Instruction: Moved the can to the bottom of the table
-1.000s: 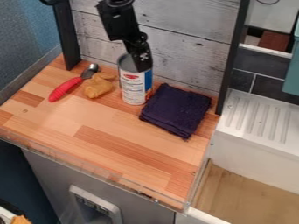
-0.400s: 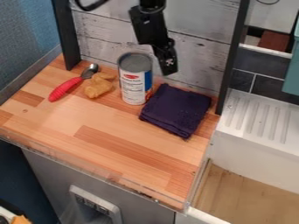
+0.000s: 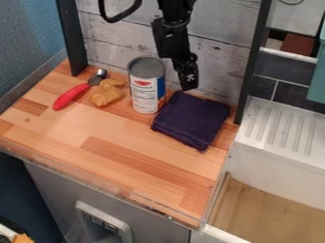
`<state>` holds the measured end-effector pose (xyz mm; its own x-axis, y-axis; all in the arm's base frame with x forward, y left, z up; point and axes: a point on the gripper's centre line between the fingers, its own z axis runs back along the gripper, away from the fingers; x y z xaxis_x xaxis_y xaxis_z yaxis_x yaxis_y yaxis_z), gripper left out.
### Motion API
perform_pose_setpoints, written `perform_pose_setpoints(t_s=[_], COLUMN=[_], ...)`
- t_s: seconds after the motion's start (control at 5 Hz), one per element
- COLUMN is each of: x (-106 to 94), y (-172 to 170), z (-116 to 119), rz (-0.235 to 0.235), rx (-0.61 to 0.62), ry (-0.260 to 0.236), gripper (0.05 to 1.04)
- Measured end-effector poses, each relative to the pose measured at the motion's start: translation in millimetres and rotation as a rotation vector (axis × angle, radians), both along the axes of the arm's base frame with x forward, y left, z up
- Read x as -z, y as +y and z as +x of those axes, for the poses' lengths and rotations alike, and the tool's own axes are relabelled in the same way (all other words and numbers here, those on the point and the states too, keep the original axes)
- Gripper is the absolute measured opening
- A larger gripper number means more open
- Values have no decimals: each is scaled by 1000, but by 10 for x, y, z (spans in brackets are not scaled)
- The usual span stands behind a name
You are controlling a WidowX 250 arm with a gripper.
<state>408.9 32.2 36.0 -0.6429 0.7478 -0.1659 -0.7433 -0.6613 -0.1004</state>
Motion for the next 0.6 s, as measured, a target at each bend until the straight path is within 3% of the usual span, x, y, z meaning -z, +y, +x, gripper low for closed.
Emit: perform_pose_setpoints(t_s=[0.6], x=[128], y=[420], z=[73], rz=[34], rx=[-147], ry=[37], gripper=[1001])
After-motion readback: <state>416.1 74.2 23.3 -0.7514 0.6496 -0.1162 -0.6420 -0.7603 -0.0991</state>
